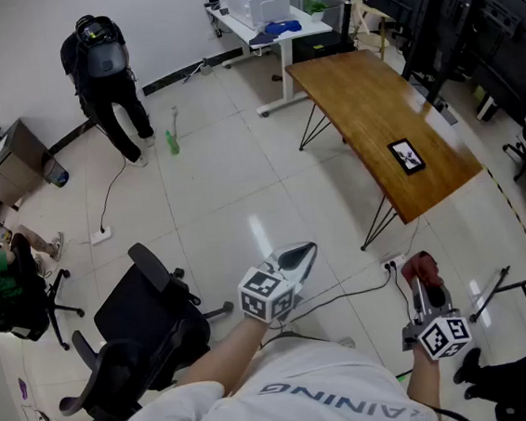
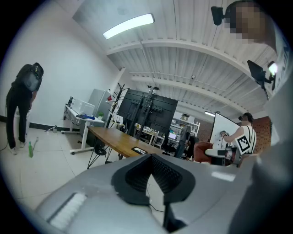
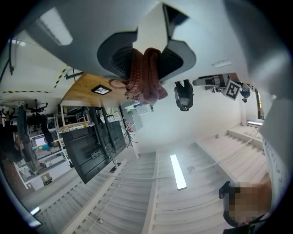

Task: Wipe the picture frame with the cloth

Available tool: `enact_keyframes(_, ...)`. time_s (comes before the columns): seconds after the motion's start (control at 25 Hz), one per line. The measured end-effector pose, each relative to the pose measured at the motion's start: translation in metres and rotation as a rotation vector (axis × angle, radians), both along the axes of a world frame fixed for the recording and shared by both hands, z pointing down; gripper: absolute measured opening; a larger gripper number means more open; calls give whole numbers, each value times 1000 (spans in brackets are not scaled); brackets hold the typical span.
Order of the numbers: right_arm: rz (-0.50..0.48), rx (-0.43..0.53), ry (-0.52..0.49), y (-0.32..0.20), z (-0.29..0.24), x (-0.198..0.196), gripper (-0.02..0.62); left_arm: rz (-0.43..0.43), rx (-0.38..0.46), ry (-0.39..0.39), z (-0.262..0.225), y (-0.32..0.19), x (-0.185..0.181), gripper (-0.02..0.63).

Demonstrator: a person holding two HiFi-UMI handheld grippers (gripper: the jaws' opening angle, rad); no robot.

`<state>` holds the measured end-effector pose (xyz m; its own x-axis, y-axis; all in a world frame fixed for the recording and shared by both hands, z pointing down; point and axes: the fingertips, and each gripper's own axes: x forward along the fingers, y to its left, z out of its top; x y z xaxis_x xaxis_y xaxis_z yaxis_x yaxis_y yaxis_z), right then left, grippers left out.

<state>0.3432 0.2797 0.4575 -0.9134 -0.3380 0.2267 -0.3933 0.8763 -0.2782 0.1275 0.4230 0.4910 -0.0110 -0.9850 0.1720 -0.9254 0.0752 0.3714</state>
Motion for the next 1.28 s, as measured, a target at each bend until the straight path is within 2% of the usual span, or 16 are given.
enact_keyframes(0.16, -17, -2, 1, 5, 5, -27, 118, -45, -11, 3, 11, 17, -33, 7)
enact_keyframes(0.28, -9, -13, 10, 3, 9, -31, 118, -49, -22, 22, 19, 17, -41, 6)
enact_keyframes(0.64, -11, -67, 2, -50, 29, -58, 118, -44, -50, 23, 27, -31, -58, 6)
enact_keyframes(0.84, -33, -92, -17, -118, 35, -90, 118, -75, -77, 12, 27, -89, -87, 6)
enact_keyframes(1.0, -35, -96, -43, -194, 33, -112, 118, -98, -69, -41, 13, -155, -113, 6)
enact_keyframes(1.28, -43, -103, -76, -275, 17, -124, 118, -108, -65, -61, -14, -236, -130, 7)
